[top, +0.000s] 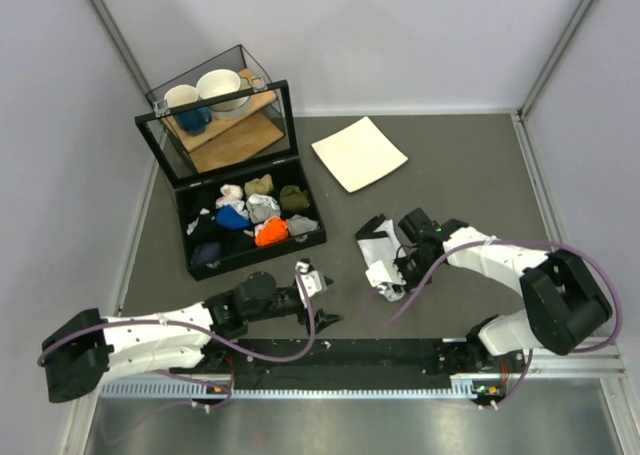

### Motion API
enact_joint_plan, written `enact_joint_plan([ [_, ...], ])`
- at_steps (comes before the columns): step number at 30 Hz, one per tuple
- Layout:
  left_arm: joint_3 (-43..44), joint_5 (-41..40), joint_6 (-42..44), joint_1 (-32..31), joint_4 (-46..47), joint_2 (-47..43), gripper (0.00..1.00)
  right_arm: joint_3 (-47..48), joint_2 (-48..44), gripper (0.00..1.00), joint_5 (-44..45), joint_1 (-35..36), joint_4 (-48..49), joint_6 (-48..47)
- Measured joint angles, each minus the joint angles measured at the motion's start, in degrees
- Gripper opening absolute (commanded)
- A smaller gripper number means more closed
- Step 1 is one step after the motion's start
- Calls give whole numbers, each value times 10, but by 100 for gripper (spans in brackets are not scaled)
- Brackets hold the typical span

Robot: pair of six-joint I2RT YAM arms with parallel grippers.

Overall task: Roll the underwear
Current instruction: Roll the underwear to the center of the board.

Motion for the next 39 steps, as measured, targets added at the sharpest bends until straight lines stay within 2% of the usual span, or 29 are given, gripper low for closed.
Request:
enact_joint_plan([
  [9,34,17,115,-72,43,156,90,85,85,15,-15,-5,-82,27],
  [15,86,-37,183,-121,103,287,89,139,147,15,-47,-22,-141,31],
  [23,162,-133,217,-139,207,457,84,172,210,16,-111,-43,-206,30],
  [29,196,-182,224,-140,252,519,75,170,222,16,-129,-48,-229,29],
  [32,216,-186,223,-140,253,535,69,170,226,16,-133,-49,-235,29],
  [38,221,-176,210,-140,251,539,66,170,228,17,-137,-53,-236,30],
  [39,221,-173,206,-140,250,539,62,170,228,17,-137,-53,-236,31],
])
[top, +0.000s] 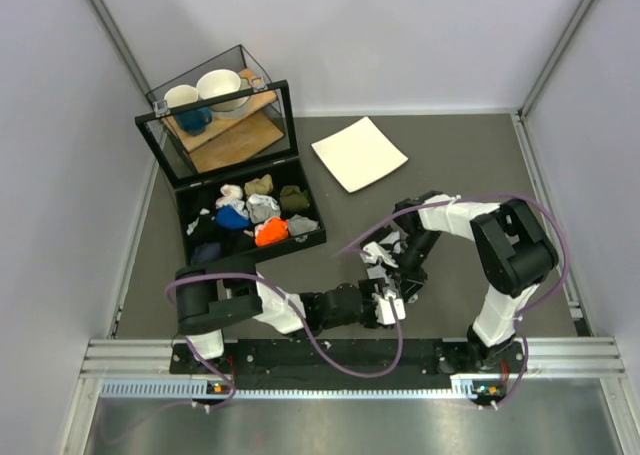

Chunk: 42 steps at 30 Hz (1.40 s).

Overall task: Roll the underwear
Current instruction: Roll the underwear to the center of the board.

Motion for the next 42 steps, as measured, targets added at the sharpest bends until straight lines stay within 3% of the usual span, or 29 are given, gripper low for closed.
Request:
enact_joint_plan([
  [2,2,6,-6,0,-4,0,59,0,0,18,0,0,1,3],
  [5,10,16,-16,0,-11,1,42,-1,0,22,-1,0,2,7],
  [6,14,18,-21,0,-14,2,28,-1,0,23,-1,-1,3,9],
  [7,17,20,-24,0,-17,4,23,-2,0,24,-2,-1,3,9],
  [13,25,44,-46,4,-30,6,1,-6,-7,38,-14,-15,0,21],
  [21,24,132,-124,53,-30,7,0,-9,-81,51,-18,-83,2,26],
  [29,63,312,-287,174,-38,46,0,-10,-207,54,-29,-162,5,9],
  [34,116,402,-383,221,-74,94,0,-46,-305,73,-75,-164,11,-45],
  [36,127,424,-417,232,-81,106,0,-81,-334,70,-94,-162,11,-92],
  [37,130,430,-433,237,-82,110,0,-98,-343,61,-96,-159,10,-112],
  [40,130,437,-469,247,-80,116,0,-132,-346,46,-93,-134,9,-151],
  [42,130,440,-490,250,-78,119,0,-139,-346,43,-89,-112,10,-158],
])
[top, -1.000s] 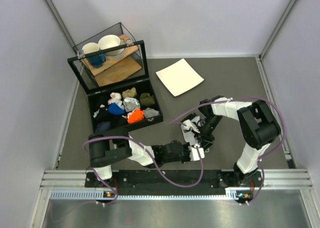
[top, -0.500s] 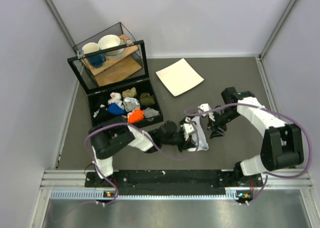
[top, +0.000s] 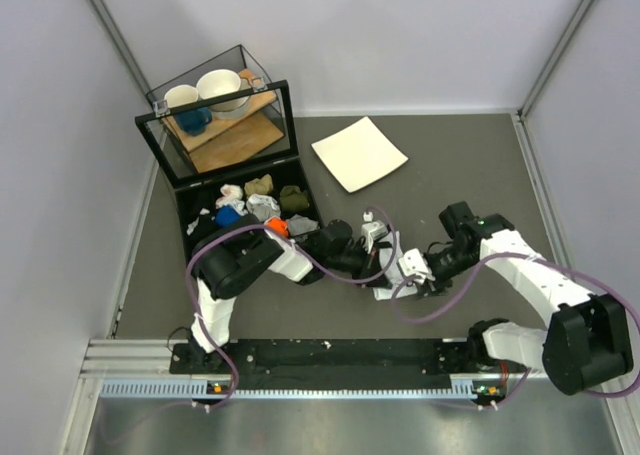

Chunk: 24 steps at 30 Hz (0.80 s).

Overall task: Roll the underwear
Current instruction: Roll the underwear to the center of the board.

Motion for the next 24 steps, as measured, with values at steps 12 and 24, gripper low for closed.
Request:
enact_joint_plan([
  [12,-1,5,-62,9,13,11,2,-45,24,41,112,144,150,89],
  [24,-22,-13,-89,13,43,7,30,-75,61,46,160,147,247,128],
])
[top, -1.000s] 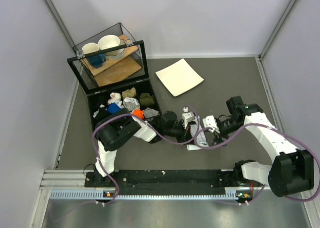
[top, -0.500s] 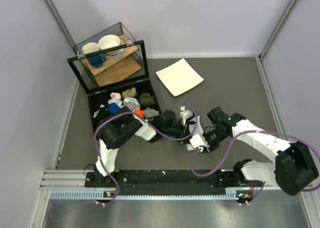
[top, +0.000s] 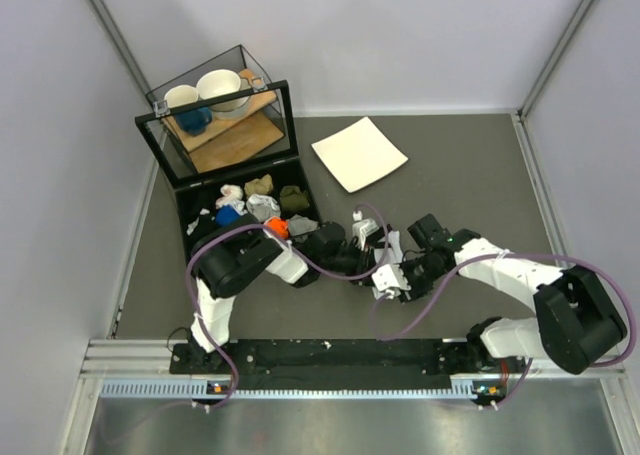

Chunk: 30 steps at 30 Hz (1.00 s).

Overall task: Roll the underwear
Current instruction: Roll the underwear to the center of the board.

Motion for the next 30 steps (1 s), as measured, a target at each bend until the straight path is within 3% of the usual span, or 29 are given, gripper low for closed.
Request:
enact_joint_plan([
  [2,-18,-10,-5,3,11,-14,36,0,6,46,0,0,8,1],
  [6,-63,-38,-4,10,10,-63,38,1,14,44,0,0,13,9],
  [13,-156,-96,39,14,23,-194,43,14,30,29,1,0,16,30],
  [17,-256,-125,100,0,79,-284,50,50,64,20,0,0,-7,57],
  [20,-306,-151,170,-48,85,-343,54,89,101,19,-4,0,-42,78],
  [23,-316,-170,242,-91,75,-382,59,123,136,18,-10,-1,-77,91],
  [30,-311,-226,380,-141,26,-407,59,179,199,18,-40,-5,-151,86],
])
